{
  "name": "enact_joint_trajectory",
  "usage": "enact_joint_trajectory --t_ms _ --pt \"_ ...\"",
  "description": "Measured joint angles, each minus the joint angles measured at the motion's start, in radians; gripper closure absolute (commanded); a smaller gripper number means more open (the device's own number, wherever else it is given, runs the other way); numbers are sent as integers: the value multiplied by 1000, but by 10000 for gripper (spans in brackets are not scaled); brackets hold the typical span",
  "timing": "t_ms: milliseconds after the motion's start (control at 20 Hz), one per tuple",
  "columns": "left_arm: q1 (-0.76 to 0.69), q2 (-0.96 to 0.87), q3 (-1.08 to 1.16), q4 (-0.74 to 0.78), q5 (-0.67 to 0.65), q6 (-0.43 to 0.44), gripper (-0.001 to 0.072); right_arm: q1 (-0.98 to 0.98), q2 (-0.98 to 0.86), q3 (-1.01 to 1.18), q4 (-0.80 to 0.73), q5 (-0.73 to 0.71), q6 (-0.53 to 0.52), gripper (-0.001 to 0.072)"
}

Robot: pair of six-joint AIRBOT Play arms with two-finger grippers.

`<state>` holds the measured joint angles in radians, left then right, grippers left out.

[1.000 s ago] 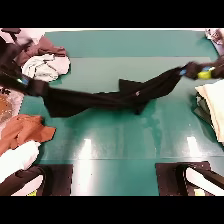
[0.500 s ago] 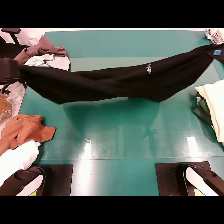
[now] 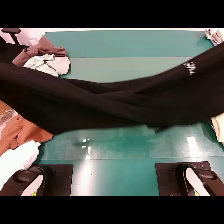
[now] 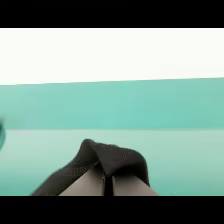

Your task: Fold the shirts.

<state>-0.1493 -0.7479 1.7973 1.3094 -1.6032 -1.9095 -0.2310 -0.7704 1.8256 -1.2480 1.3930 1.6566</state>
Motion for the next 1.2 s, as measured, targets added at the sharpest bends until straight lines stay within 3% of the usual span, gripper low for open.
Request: enact_joint_trajectory --t_ms 300,550,750,850,900,1000,1050,1100,1200 --pt "0 -370 -204 27 70 135 675 47 -362 -137 -38 86 103 695" --pt "0 -653 -357 10 295 169 675 122 -710 -329 -34 -22 116 693" --pt "0 -769 -389 -13 475 167 672 136 -911 -357 -37 -100 85 690" --pt "0 -791 -394 -14 552 164 416 120 -960 -311 -34 -135 63 679" --pt "0 -798 -396 -13 587 161 319 108 -978 -277 -35 -146 53 512" --pt "0 -807 -397 -8 644 159 140 76 -996 -178 -35 -177 36 92" --pt "0 -810 -395 0 663 157 25 60 -1003 -127 -35 -178 30 21" --pt "0 -812 -390 13 674 157 -10 45 -1008 -76 -35 -178 18 21" --pt "0 -814 -363 63 678 156 -10 16 -1011 20 -30 -163 -17 21"
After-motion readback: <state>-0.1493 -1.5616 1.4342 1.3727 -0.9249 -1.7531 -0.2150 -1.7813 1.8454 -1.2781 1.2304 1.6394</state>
